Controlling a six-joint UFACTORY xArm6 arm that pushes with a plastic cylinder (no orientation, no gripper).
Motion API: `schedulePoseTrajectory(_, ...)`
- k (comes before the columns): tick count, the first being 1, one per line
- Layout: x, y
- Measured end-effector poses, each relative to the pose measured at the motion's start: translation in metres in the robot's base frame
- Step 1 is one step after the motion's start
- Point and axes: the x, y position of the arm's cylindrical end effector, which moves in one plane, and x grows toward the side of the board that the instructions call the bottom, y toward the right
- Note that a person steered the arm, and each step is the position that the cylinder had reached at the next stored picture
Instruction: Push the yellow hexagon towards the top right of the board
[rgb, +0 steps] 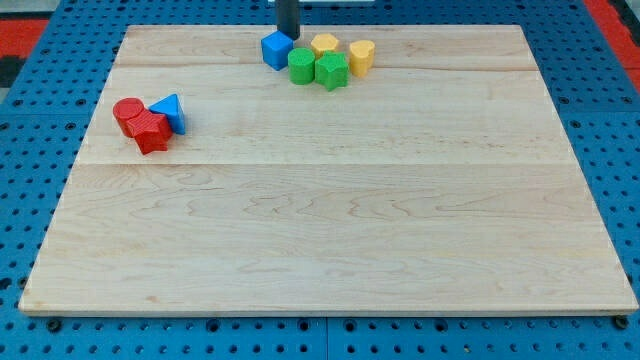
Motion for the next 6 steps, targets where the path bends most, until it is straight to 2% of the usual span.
schedulePoseTrajectory(1,0.0,0.075)
schedulePoseTrajectory(2,0.006,0.093)
schedulePoseTrajectory(3,0.005,0.032)
schedulePoseTrajectory(4,0.025,-0.005)
schedulePoseTrajectory(5,0.038,-0.005)
schedulePoseTrajectory(6,0.023,0.082)
